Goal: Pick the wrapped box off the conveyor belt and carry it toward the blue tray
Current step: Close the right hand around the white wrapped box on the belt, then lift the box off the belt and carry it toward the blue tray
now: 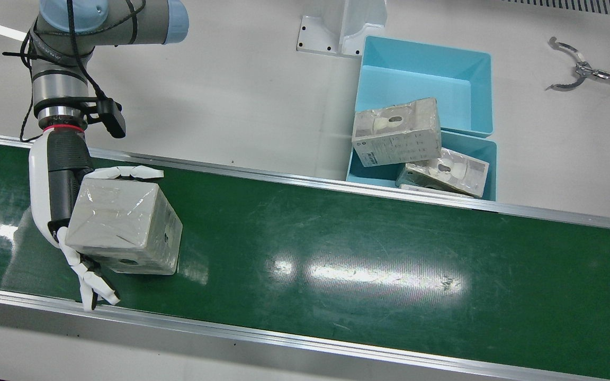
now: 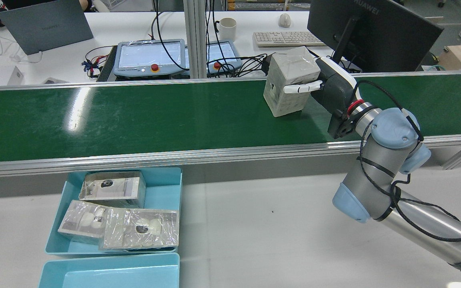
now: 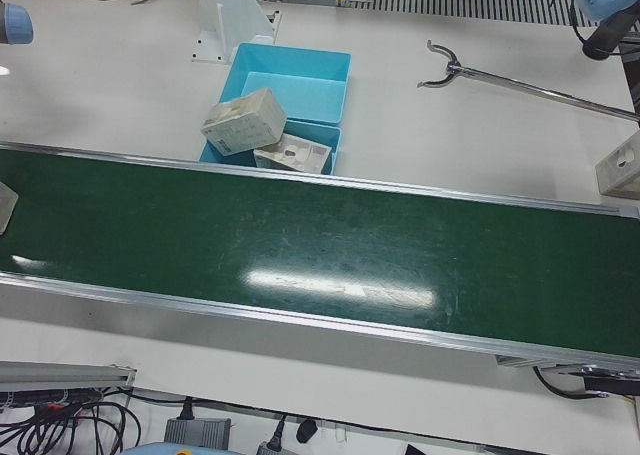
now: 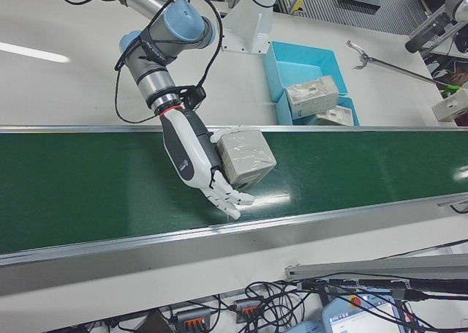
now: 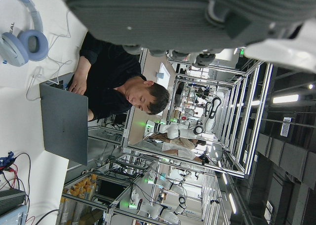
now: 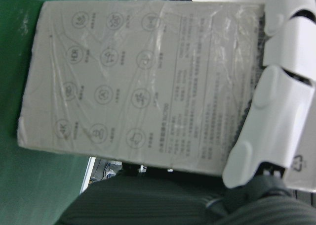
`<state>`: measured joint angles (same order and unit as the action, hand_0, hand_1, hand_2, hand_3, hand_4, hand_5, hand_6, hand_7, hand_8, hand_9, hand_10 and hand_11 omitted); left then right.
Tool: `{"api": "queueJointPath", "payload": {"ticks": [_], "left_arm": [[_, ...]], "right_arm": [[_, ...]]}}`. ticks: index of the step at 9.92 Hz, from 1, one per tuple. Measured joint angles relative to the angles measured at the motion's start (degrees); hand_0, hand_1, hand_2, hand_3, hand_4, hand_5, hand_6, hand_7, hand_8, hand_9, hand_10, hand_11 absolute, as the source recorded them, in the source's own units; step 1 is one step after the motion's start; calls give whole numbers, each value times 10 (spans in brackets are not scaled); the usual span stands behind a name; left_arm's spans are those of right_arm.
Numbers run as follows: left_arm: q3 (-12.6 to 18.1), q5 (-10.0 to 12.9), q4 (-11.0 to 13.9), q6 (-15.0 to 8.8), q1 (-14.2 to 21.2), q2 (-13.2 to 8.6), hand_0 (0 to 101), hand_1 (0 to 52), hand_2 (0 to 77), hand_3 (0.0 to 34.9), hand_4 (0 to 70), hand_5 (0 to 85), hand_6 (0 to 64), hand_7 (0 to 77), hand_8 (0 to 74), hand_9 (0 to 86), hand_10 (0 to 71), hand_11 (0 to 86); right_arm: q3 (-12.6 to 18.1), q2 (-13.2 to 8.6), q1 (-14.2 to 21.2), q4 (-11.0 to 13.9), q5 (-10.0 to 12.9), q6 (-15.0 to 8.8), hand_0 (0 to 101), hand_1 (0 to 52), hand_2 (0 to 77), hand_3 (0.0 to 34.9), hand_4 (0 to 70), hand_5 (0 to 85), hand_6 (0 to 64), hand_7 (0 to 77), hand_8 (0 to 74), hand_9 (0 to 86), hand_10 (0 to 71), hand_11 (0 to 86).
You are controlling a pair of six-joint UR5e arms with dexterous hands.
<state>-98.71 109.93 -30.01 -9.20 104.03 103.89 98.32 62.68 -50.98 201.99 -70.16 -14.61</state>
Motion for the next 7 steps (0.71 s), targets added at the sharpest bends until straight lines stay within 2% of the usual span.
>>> {"api": "queueJointPath", "payload": {"ticks": [1, 2, 3, 4, 5, 7], "left_arm": [[0, 0, 0, 0, 0, 0, 0, 0, 11, 0, 0, 11, 0, 0, 0, 0, 0, 0], [0, 0, 0, 0, 0, 0, 0, 0, 11, 0, 0, 11, 0, 0, 0, 0, 5, 0], [0, 0, 0, 0, 0, 0, 0, 0, 11, 0, 0, 11, 0, 0, 0, 0, 0, 0], [0, 0, 0, 0, 0, 0, 0, 0, 11, 0, 0, 11, 0, 0, 0, 0, 0, 0], [0, 0, 0, 0, 0, 0, 0, 0, 11, 0, 0, 11, 0, 0, 0, 0, 0, 0], [0, 0, 0, 0, 0, 0, 0, 0, 11, 0, 0, 11, 0, 0, 0, 0, 0, 0]], "right_arm": [[1, -1, 0, 0, 0, 1, 432, 82, 158, 0, 104, 256, 114, 213, 136, 120, 93, 147], [3, -2, 0, 0, 0, 1, 432, 82, 158, 0, 104, 256, 114, 213, 136, 120, 93, 147], [6, -2, 0, 1, 0, 2, 422, 27, 202, 0, 131, 496, 262, 355, 316, 311, 251, 311], [13, -3, 0, 1, 0, 2, 416, 5, 180, 0, 131, 551, 305, 382, 398, 376, 305, 393], [24, -3, 0, 2, 0, 3, 418, 0, 218, 0, 153, 584, 371, 409, 480, 431, 382, 480], [61, -6, 0, 6, 1, 3, 421, 0, 245, 0, 153, 589, 382, 409, 496, 431, 398, 485]]}}
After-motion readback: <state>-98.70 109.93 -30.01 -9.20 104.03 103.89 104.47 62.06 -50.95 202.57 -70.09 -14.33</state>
